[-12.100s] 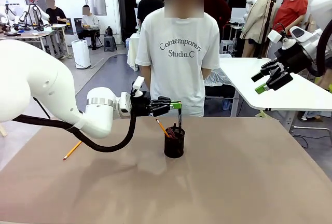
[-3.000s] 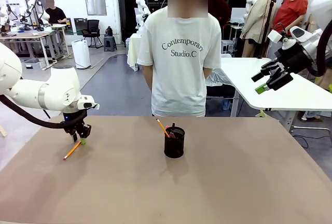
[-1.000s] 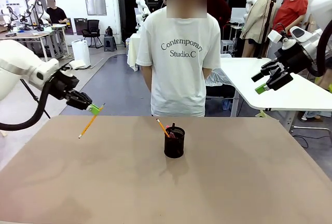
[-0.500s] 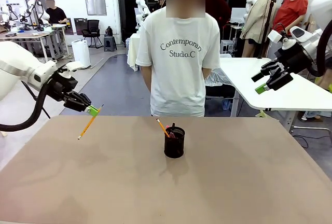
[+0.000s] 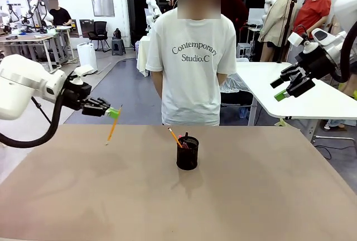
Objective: Place the pens into the pen holder.
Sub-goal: Pick up a writing instrument from the table and place it into the Pen holder.
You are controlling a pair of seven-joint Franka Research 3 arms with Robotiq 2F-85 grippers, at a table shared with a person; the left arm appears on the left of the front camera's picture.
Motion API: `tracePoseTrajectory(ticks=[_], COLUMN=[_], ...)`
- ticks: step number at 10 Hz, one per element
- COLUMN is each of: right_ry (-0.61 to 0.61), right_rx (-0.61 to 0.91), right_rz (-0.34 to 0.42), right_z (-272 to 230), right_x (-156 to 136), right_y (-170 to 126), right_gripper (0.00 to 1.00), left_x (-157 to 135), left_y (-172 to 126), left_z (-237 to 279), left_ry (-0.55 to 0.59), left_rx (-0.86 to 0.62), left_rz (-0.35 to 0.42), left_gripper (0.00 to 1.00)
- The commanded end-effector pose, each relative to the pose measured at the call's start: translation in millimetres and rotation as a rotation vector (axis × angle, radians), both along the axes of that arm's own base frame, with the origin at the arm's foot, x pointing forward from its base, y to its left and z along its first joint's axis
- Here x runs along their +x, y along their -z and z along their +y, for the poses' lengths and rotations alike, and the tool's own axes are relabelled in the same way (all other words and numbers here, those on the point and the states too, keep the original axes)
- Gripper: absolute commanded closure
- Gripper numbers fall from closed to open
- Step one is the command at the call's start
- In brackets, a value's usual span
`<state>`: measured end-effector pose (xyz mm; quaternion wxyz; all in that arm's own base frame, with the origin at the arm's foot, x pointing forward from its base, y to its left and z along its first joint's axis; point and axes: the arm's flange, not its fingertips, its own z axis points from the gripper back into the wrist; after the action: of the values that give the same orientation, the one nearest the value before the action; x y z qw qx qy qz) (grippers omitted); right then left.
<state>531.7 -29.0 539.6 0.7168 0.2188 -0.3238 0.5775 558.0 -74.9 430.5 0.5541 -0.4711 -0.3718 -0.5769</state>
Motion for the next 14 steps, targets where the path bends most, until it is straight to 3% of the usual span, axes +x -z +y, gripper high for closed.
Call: tracePoseTrajectory(ticks=[1,2,4,6,7,9,10,14], right_ry=[0.013,0.013,0.013,0.013,0.013,0.013,0.013,0.013], right_rx=[-0.011,-0.011,-0.011,-0.011,-0.011,-0.011,-0.011,-0.011], right_rz=[0.018,0.018,0.018,0.018,0.018,0.018,0.018,0.018], right_z=[2,2,2,2,2,2,2,2], right_x=[-3,-3,-3,-3,-3,-3,-3,-3], right_y=[-3,-3,-3,-3,-3,-3,-3,-3], right_gripper=[0.0,0.0,0.0,0.0,0.0,0.0,0.0,0.0], left_x=[8,15,25,31,33,38,29,29], left_y=[2,6,9,12,12,11,13,13], left_z=[-15,-28,-60,-91,-102,-111,-109,-109], left_ry=[0.081,0.078,0.051,0.048,0.062,0.072,0.064,0.064], left_rx=[-0.197,-0.265,-0.306,-0.367,-0.395,-0.434,-0.378,-0.378], left_rz=[-0.053,-0.112,-0.324,-0.409,-0.432,-0.345,-0.404,-0.404], left_gripper=[1.0,1.0,1.0,1.0,1.0,1.0,1.0,1.0])
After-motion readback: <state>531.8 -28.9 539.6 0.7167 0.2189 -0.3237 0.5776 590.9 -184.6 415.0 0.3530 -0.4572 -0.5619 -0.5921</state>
